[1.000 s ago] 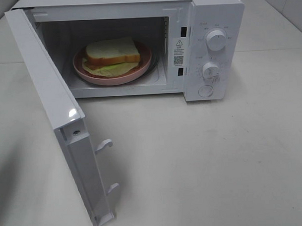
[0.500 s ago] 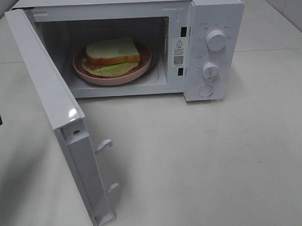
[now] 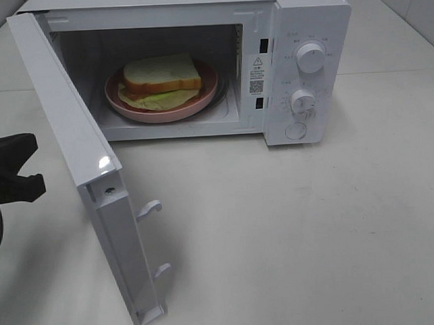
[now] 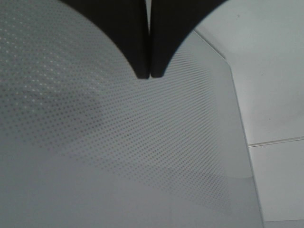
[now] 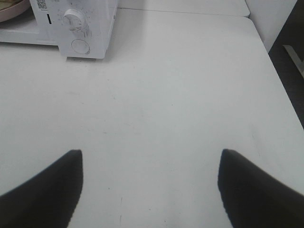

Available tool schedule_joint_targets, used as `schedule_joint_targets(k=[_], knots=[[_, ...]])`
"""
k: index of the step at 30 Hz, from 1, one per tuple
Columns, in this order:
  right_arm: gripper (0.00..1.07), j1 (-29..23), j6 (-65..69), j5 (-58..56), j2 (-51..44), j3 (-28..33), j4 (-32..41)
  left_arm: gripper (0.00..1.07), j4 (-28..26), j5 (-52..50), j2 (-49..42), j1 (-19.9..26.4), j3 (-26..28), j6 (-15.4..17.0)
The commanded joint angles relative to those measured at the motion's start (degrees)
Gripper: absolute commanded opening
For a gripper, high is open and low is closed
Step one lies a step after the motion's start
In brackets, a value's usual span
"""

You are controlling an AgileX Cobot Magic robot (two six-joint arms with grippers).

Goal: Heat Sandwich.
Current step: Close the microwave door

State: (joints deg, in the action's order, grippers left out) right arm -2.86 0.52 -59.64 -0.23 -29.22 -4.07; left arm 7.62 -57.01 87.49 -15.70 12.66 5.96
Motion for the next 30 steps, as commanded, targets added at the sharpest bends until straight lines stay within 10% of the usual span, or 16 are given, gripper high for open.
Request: schedule_joint_targets(k=[1, 30], knots=[[0.76, 0.5, 0.5, 0.4, -1.5, 0.2, 0.0, 0.0, -3.8, -3.4, 1.3, -2.5, 0.3, -1.2], [0.76, 0.5, 0.5, 0.4, -1.5, 0.2, 0.0, 0.0, -7.6, 8.0, 10.6, -8.8, 21.3, -2.5]])
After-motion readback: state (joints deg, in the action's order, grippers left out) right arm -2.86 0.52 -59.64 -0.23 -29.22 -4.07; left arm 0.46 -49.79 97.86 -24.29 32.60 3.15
